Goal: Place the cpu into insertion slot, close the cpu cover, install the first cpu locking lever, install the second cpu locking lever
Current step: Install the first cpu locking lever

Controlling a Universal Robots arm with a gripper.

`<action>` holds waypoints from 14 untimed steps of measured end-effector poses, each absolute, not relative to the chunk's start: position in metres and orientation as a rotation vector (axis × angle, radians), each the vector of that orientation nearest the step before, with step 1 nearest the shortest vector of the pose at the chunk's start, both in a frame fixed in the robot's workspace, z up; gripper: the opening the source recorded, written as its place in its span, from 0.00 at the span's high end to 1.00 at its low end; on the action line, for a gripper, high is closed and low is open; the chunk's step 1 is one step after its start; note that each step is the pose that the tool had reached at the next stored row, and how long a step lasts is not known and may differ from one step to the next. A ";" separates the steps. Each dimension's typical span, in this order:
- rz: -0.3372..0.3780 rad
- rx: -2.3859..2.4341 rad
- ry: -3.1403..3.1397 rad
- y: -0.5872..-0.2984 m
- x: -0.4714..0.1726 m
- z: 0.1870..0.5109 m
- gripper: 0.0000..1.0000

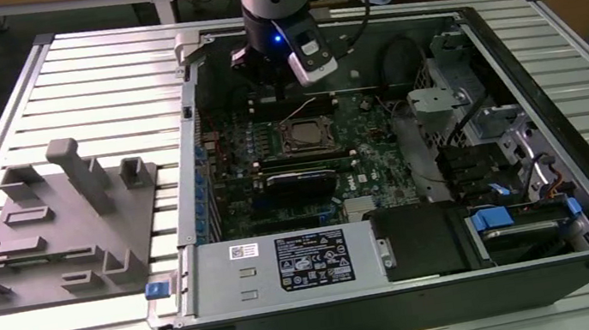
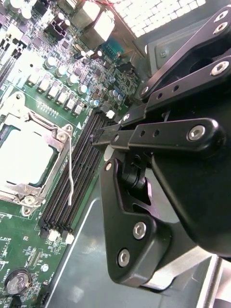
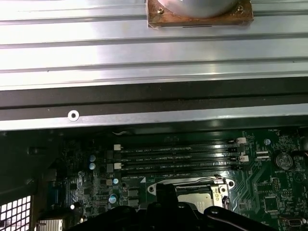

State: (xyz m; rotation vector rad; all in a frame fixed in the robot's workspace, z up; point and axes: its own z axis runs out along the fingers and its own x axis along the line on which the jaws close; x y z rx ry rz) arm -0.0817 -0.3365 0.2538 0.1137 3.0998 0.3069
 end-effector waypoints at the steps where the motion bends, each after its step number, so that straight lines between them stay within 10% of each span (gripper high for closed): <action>1: 0.303 0.114 3.100 -0.336 -0.082 0.254 0.89; 14: 0.300 0.113 3.100 -0.331 -0.073 0.251 0.89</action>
